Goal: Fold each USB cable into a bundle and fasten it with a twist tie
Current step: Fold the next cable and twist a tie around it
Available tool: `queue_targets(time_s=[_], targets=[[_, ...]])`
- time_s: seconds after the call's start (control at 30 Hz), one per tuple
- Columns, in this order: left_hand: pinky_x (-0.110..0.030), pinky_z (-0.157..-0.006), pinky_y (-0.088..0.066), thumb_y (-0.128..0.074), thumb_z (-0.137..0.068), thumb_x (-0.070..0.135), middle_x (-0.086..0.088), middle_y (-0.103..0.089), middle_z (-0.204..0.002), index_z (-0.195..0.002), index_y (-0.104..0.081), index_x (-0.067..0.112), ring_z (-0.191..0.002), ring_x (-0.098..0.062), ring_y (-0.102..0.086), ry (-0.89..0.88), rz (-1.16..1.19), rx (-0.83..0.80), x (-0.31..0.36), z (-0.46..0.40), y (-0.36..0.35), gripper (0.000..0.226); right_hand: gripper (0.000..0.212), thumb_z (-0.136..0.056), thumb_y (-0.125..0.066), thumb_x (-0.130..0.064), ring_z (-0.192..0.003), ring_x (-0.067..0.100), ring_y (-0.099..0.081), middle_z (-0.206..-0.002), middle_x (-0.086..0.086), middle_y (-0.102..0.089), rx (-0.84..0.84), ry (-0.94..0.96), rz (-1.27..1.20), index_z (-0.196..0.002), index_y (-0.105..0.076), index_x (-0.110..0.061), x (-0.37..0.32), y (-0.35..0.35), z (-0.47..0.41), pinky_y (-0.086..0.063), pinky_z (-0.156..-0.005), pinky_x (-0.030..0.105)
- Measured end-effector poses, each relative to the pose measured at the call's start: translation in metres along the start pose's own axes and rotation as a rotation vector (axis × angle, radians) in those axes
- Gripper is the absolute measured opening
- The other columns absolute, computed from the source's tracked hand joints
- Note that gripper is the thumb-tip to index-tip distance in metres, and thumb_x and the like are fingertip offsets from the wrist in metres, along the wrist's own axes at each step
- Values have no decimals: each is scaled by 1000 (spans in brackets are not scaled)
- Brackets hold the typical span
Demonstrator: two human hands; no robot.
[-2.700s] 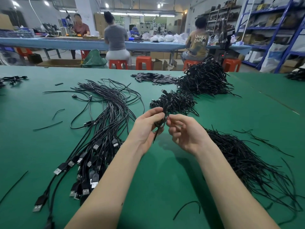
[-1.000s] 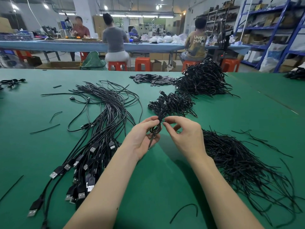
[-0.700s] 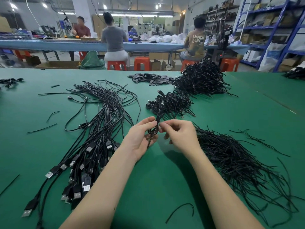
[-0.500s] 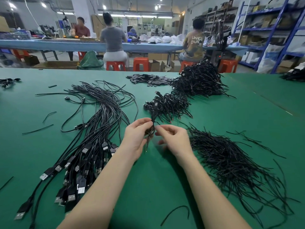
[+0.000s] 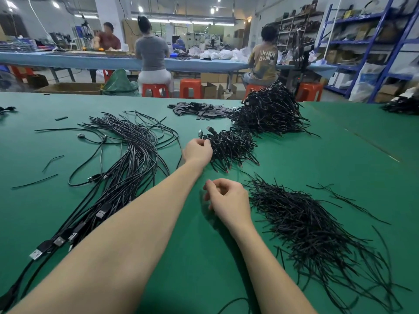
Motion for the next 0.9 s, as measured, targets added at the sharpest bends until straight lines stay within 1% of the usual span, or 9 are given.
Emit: queue_targets(time_s=[0.07, 0.17, 0.27, 0.33, 0.43, 0.53, 0.6, 0.7, 0.9], targets=[[-34, -106, -42, -48, -99, 31, -7, -70, -119, -116, -69, 21, -121, -29, -54, -13, -47, -35, 2, -2, -4, 29, 31, -92, -61, -36, -60, 15, -67, -63, -9, -71, -15, 4, 20, -68, -71, -19, -1, -1, 0, -56, -71, 32], [-30, -89, -47, -44, -101, 26, -9, -66, -102, -93, -68, 22, -99, -27, -56, -7, 7, -71, 0, -7, -8, 25, 31, -92, -60, -37, -62, 13, -67, -64, -13, -72, -33, 4, 42, -69, -71, -20, -4, -3, 2, -56, -74, 31], [-25, -69, -53, -38, -103, 19, -8, -65, -91, -123, -63, 19, -75, -20, -59, 37, 178, -150, -8, -7, -17, 33, 30, -91, -60, -37, -62, 14, -67, -64, -11, -72, -40, 1, 44, -69, -72, -20, -5, -2, 3, -57, -75, 32], [-19, -60, -50, -37, -102, 15, -6, -64, -100, -137, -55, 14, -74, -9, -60, 54, 235, -188, -15, -4, -18, 39, 30, -91, -60, -37, -63, 14, -68, -65, -10, -72, -44, 1, 44, -70, -73, -20, -5, -1, 4, -57, -76, 33], [-33, -82, -58, -43, -99, 15, -3, -67, -102, -135, -58, 11, -85, -14, -66, 27, 235, -150, -20, 0, -11, 39, 30, -92, -61, -36, -64, 15, -68, -66, -8, -72, -42, 4, 57, -71, -73, -19, -7, 0, 5, -56, -75, 33], [-47, -101, -51, -50, -96, 18, -8, -68, -116, -126, -62, 13, -110, -28, -64, -8, 173, -123, -21, 11, -1, 33, 28, -92, -62, -36, -66, 16, -68, -67, -6, -73, -42, 1, 58, -72, -74, -19, -7, 1, 5, -57, -76, 34], [-46, -97, -53, -52, -96, 20, -6, -68, -111, -111, -63, 17, -107, -28, -65, -28, 205, -114, -22, 29, 9, 19, 28, -92, -62, -34, -67, 17, -68, -67, -5, -73, -35, 0, 58, -72, -74, -19, -7, 2, 5, -57, -75, 35], [-36, -75, -55, -56, -92, 27, 2, -68, -89, -91, -63, 21, -79, -16, -68, -44, 301, -120, -27, 71, 25, 9, 30, -93, -64, -35, -66, 18, -68, -67, -3, -73, -28, 4, 55, -71, -74, -17, -9, 5, 5, -56, -72, 34], [-41, -81, -56, -58, -95, 25, 4, -71, -82, -83, -65, 20, -85, -16, -69, -174, 190, -46, -40, 137, 58, 14, 26, -91, -65, -28, -58, 10, -65, -65, -5, -73, -82, -12, 24, -69, -74, -17, -9, 3, 6, -54, -67, 30]])
Point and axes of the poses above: each hand's wrist, its own z-axis away from the middle knuckle, its own y-axis out of the back of the hand, x = y × z, the point moved 10 cm from there along -z, towards the middle knuckle
